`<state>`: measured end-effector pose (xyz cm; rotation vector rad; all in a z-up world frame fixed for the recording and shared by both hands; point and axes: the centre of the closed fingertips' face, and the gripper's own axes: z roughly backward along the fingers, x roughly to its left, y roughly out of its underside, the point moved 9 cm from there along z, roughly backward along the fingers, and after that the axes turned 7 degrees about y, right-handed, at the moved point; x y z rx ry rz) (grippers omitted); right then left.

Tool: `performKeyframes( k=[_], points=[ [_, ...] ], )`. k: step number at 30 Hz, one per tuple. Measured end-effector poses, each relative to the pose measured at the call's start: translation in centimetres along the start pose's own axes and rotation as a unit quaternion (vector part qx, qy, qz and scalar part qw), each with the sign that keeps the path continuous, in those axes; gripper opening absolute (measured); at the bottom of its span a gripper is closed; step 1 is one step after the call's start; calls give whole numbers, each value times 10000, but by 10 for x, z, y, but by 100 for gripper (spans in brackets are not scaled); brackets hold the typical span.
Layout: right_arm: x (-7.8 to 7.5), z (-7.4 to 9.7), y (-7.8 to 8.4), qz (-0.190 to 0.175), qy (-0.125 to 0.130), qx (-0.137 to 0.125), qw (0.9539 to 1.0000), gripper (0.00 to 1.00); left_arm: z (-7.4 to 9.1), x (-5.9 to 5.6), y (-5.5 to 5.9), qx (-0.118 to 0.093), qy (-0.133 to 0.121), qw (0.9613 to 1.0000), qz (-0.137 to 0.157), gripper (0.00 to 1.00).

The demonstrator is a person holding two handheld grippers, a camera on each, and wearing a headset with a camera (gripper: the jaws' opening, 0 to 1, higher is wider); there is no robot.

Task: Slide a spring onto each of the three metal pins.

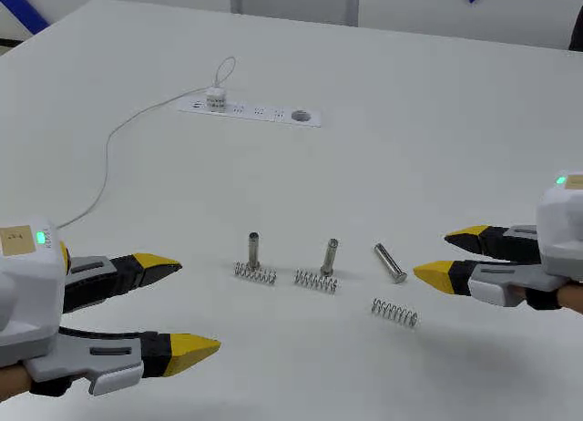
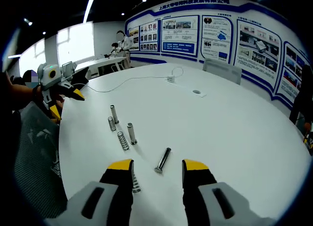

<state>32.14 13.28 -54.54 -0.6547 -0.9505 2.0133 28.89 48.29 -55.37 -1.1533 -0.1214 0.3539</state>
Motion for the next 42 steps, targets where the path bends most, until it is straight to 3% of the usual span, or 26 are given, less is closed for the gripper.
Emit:
performKeyframes(
  k=[22,42],
  points=[
    [-6,-57,-10,16,188,749,9970,29,1,-1,2,22,-21,10000,22,60],
    [-3,-86,-5,-238,452,1385,9890,19,-1,-1,6,48,27,10000,60,58]
  ],
)
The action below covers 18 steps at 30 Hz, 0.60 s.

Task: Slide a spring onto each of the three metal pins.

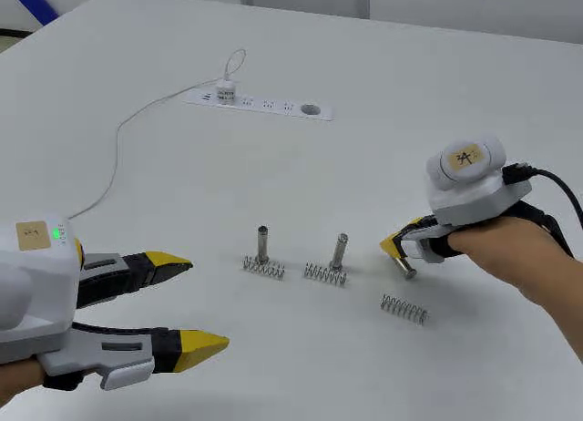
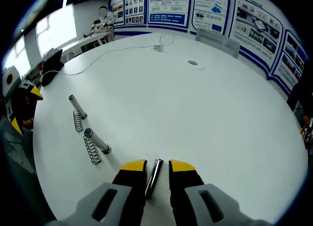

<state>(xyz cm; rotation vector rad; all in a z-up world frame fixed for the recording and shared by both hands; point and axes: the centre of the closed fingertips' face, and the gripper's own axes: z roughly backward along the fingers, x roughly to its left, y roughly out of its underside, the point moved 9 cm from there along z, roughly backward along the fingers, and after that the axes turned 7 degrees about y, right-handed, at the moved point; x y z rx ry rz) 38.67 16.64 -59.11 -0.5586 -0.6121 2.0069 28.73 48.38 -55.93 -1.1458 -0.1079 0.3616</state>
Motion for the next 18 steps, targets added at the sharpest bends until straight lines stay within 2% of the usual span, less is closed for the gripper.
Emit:
performKeyframes(
  k=[12,18],
  points=[
    [1,-9,0,-161,21,297,9994,14,1,1,1,0,-6,10000,22,58],
    [1,-9,1,-179,5,348,9992,13,1,0,1,8,-12,10000,41,58]
  ],
)
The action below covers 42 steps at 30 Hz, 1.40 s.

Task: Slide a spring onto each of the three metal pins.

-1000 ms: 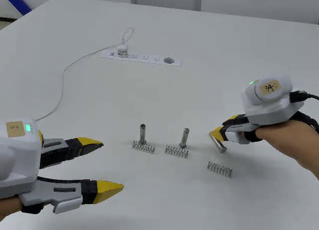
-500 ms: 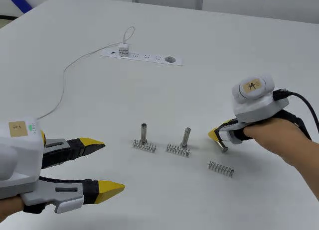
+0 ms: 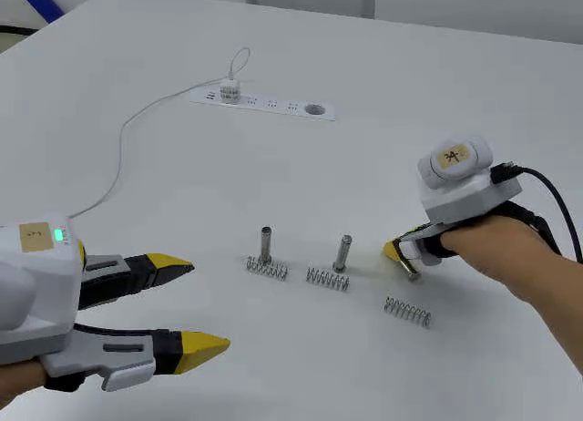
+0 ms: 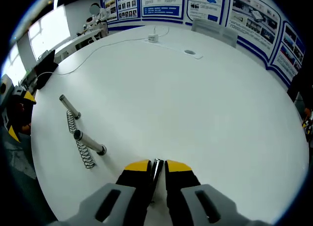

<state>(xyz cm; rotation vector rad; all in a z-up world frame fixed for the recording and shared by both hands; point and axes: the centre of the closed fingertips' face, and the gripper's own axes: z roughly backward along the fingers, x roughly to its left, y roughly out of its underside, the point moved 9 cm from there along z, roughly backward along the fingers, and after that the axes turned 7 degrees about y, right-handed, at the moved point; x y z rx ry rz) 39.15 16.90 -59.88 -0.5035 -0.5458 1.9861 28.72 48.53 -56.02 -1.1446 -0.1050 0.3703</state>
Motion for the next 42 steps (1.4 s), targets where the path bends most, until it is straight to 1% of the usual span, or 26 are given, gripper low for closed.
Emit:
performKeyframes(
  k=[3,9,14,17,19,21,24,27,30,36,42],
  points=[
    [1,-1,-1,27,-14,40,10000,11,0,0,0,8,0,10000,0,58],
    [-1,-2,-1,-162,-41,85,9998,10,1,0,-1,1,-1,10000,-8,57],
    [-1,-4,-4,-112,-30,211,9997,9,0,0,-1,8,3,10000,-9,57],
    [-3,-5,-3,-105,5,240,9997,9,0,-1,-2,3,6,10000,-14,57],
    [-2,-5,-2,-92,28,199,9998,9,0,-1,-2,-6,-3,10000,-16,56],
    [-1,-4,-1,-169,61,146,9997,9,1,-1,-2,-18,-12,10000,-15,56],
    [1,-2,0,-146,84,98,9998,9,1,-1,-2,-15,-15,10000,-26,56],
    [4,4,1,-197,49,-4,9998,9,3,0,-2,-8,-21,10000,-29,56],
    [6,12,1,-153,76,-96,9998,9,4,1,-3,-3,-35,10000,-35,56],
    [3,24,1,-190,107,-261,9994,9,1,1,-6,-50,-30,10000,-65,56],
    [3,34,3,-185,141,-393,9990,9,0,-2,-5,-38,1,10000,-72,56]
  ],
)
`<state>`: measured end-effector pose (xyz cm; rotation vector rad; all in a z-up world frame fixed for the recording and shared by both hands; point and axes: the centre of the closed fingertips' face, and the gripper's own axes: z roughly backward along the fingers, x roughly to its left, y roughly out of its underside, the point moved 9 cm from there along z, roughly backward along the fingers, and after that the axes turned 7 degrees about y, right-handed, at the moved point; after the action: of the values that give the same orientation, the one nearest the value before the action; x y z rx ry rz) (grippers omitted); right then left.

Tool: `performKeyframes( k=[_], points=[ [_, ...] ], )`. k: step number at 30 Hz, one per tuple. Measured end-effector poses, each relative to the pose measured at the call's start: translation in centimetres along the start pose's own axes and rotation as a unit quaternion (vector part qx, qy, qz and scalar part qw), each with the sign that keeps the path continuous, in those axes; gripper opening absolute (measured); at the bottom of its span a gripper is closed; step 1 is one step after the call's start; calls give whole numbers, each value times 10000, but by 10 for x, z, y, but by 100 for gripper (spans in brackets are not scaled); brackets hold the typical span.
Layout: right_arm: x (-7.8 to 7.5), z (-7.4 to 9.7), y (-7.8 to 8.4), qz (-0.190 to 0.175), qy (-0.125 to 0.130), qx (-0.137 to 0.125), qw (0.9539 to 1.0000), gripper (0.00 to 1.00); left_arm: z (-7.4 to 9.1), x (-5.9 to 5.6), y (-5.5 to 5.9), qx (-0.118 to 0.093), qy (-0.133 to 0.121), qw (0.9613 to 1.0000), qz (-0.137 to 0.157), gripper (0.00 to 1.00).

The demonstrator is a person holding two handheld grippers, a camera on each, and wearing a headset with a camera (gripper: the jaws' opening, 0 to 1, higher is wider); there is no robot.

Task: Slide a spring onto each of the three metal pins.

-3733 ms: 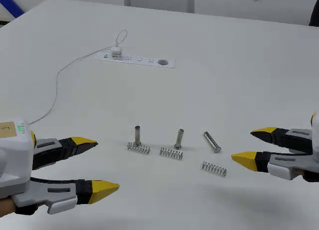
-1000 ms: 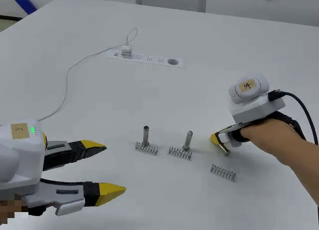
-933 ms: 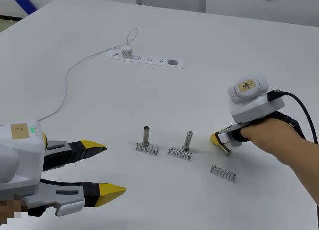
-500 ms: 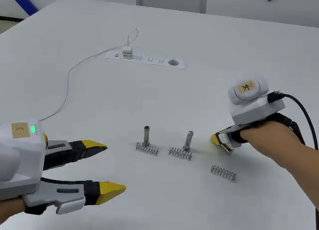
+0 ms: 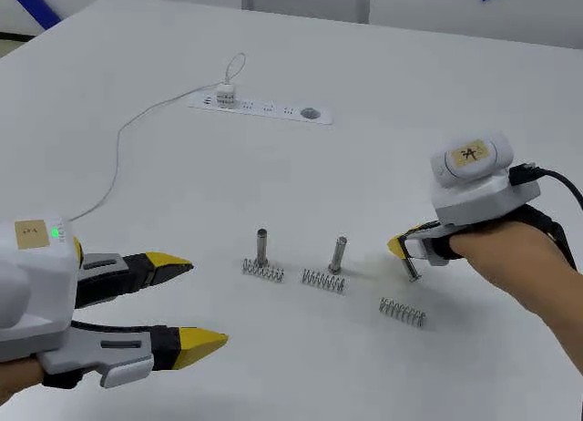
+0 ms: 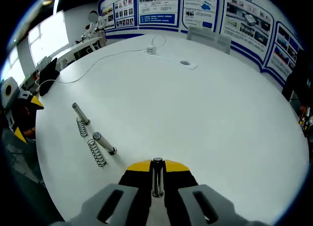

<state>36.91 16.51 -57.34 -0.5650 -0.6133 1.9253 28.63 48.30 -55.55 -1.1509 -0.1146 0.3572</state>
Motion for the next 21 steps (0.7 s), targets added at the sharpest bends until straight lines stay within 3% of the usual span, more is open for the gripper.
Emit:
performKeyframes(
  k=[21],
  points=[
    [5,27,12,-62,101,-308,9995,9,0,0,-3,-29,10,10000,-26,55]
  ],
)
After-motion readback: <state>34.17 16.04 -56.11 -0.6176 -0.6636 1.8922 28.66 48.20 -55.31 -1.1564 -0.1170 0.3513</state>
